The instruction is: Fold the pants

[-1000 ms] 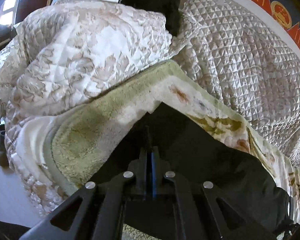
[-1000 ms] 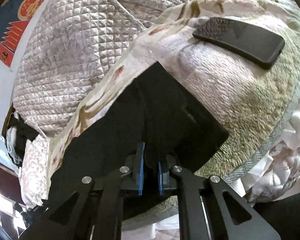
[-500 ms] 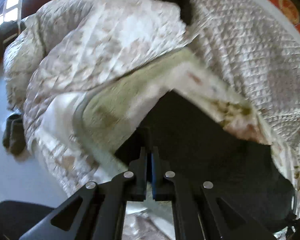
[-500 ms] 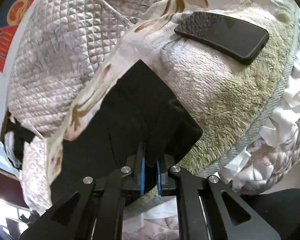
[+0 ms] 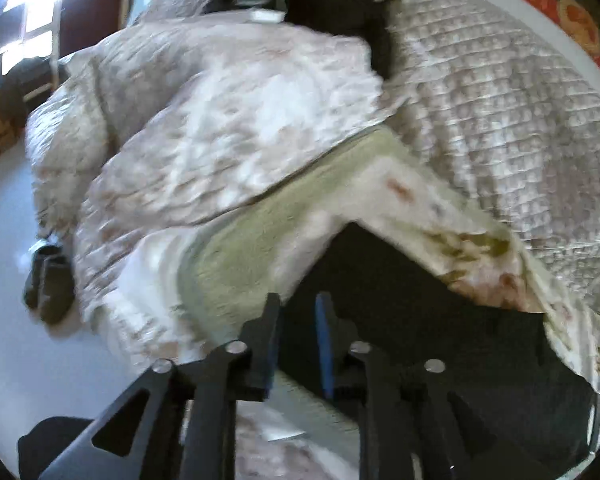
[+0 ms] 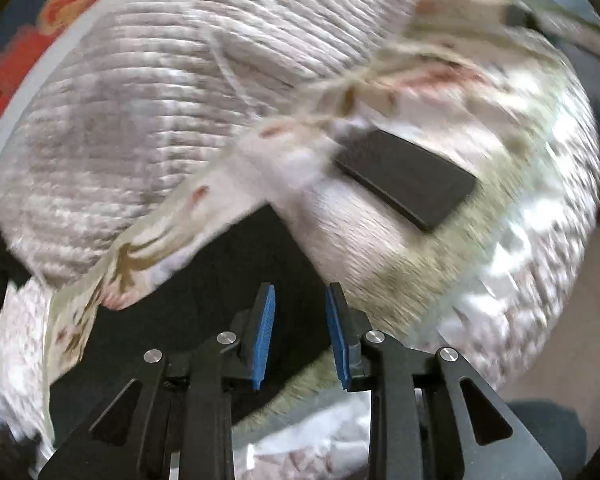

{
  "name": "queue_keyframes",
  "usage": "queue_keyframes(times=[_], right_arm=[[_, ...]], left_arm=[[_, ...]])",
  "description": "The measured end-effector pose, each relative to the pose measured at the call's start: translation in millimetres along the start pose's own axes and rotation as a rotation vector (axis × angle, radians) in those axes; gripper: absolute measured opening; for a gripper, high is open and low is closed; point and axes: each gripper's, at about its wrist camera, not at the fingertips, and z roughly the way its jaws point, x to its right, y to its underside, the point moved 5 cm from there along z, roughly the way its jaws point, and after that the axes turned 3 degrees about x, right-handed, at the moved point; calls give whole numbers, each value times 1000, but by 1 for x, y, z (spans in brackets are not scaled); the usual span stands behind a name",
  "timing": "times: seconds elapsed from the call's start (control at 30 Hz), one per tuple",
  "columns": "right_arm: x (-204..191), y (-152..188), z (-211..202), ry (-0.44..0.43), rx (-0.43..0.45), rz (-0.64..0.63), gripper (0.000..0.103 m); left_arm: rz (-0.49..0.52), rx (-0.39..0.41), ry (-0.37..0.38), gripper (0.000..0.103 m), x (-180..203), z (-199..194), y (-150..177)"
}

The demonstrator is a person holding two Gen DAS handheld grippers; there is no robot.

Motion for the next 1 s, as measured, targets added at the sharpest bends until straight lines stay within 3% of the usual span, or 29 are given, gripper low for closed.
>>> queue_keyframes(times=[0.1, 0.23, 0.47, 0.6, 0.67, 0.77, 0.9, 1.0], right_arm=[[-36, 8, 23, -75, -59, -155, 27], [-67, 12, 63, -127, -163, -275, 27], [-81, -15, 103, -44, -180, -343, 27], [-69, -21, 124, 43, -173, -364, 27], [-58, -17, 140, 43, -224, -322, 25], [-60, -20, 144, 58, -202, -330, 21], [-60, -21, 146, 62, -196, -306, 21], [-63, -27, 130, 3, -144, -253, 23]], left_arm=[[57, -32, 115, 33, 35, 7, 3], [155, -145, 272, 33, 88, 24, 14], [354, -268, 446, 33, 185, 48, 34], [417, -318, 483, 33, 227, 72, 52], [440, -332, 429, 33, 236, 90, 61], [431, -277, 398, 36, 238, 102, 57], [397, -282, 393, 38, 231, 110, 50], [387, -255, 356, 37, 220, 107, 39]])
